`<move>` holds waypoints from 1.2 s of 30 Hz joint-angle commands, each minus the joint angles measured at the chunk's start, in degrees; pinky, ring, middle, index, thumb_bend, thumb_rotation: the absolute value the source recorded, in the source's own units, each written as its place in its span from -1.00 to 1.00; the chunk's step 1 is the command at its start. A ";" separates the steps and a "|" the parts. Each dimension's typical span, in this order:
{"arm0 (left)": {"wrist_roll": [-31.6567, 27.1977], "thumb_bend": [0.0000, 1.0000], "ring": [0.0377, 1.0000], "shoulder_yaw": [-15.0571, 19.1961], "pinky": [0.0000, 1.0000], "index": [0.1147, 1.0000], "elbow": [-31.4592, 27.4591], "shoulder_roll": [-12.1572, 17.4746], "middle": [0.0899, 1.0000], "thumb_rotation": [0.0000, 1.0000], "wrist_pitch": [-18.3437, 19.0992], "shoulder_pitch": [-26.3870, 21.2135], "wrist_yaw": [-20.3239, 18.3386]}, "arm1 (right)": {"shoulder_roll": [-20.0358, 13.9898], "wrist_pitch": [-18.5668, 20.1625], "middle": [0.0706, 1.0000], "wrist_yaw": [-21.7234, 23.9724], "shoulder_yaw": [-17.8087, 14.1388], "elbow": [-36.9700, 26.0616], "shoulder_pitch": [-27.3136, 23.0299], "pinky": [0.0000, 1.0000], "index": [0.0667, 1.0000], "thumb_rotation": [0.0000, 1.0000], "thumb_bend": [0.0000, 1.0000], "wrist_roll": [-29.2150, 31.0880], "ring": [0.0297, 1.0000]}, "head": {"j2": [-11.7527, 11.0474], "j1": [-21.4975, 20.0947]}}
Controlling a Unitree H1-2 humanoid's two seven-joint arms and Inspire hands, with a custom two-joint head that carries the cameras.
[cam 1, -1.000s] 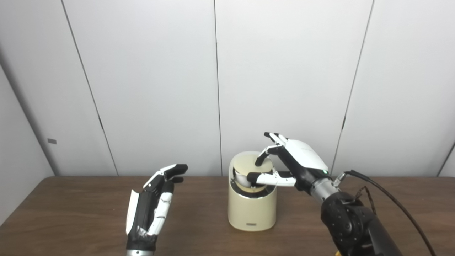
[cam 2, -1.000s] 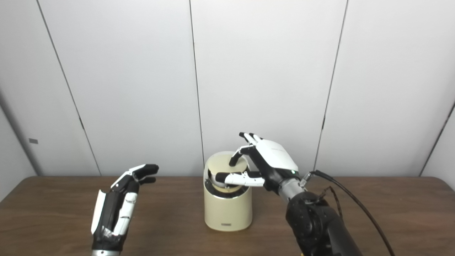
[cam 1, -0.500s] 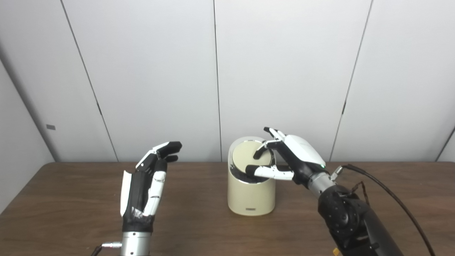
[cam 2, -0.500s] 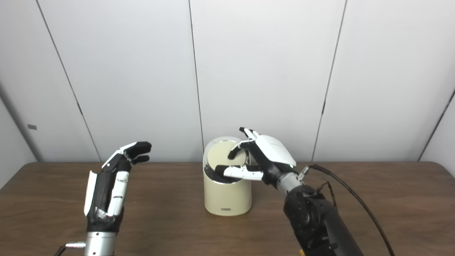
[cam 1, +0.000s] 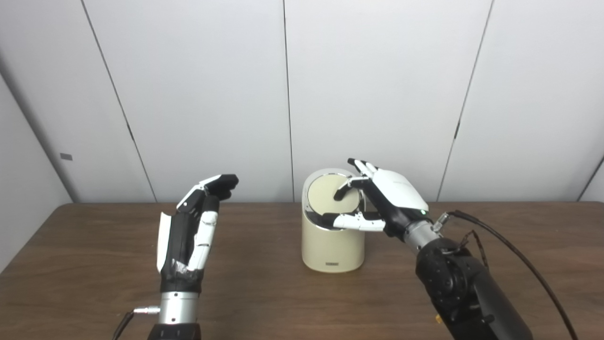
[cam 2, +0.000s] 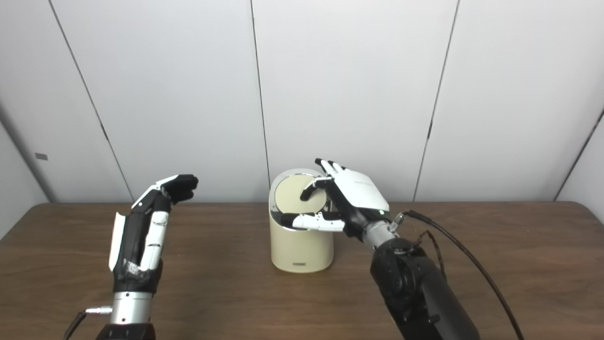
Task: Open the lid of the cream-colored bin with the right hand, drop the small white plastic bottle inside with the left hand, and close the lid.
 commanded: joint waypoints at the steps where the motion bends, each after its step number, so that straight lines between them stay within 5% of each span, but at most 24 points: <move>1: -0.05 0.14 0.52 0.18 0.52 0.34 -2.20 0.14 0.42 0.77 -0.72 -1.42 -0.08 | 0.03 0.89 0.98 1.79 1.69 2.12 -0.48 1.00 0.20 1.00 0.98 -1.50 1.00 | 0.12 0.04; 10: 0.32 0.18 0.49 0.62 0.50 0.34 -1.68 0.35 0.41 0.78 -1.24 -1.54 0.18 | 0.77 0.06 0.97 -0.75 1.01 2.70 1.06 1.00 0.25 0.98 0.96 -0.19 1.00 | -0.44 -0.44; 14: 0.05 0.14 0.49 0.79 0.49 0.34 -0.57 0.53 0.41 0.75 -2.32 -1.72 0.10 | 2.29 -4.84 0.93 -5.40 -3.76 -1.69 2.67 0.80 0.47 0.76 0.72 7.54 0.98 | -0.83 -0.82; 19: -0.52 0.09 0.46 0.97 0.45 0.33 1.11 0.56 0.40 0.62 -4.03 -2.09 0.06 | 3.14 -4.35 0.85 -3.82 -9.62 -9.59 3.70 0.49 0.63 0.83 0.69 17.25 0.77 | -1.62 -1.23; 23: 0.12 0.04 0.44 1.03 0.40 0.33 2.15 0.61 0.40 0.64 -5.11 -2.19 0.28 | 4.48 -5.93 0.76 -5.47 -15.56 -14.52 5.44 0.50 0.70 0.82 0.65 25.83 0.73 | -2.28 -1.20; 29: -1.46 -0.19 0.42 1.61 0.34 0.31 2.93 0.71 0.38 0.58 -6.01 -1.93 0.12 | 8.97 -19.81 0.62 -11.38 -23.21 -13.88 12.15 0.32 0.64 0.62 0.19 38.82 0.56 | -3.55 -1.16; 33: -2.66 -0.41 0.41 2.48 0.32 0.30 3.33 0.64 0.37 0.16 -7.19 -1.63 0.43 | 10.91 -31.77 0.50 -15.94 -26.08 -9.44 15.55 0.30 0.47 0.17 -0.32 41.53 0.48 | -4.52 -1.48; 36: -2.92 -0.46 0.40 2.93 0.30 0.31 3.59 0.73 0.37 -0.06 -7.89 -1.50 0.40 | 11.97 -36.36 0.48 -17.71 -27.19 -6.95 16.68 0.31 0.45 0.03 -0.43 43.50 0.47 | -4.94 -1.95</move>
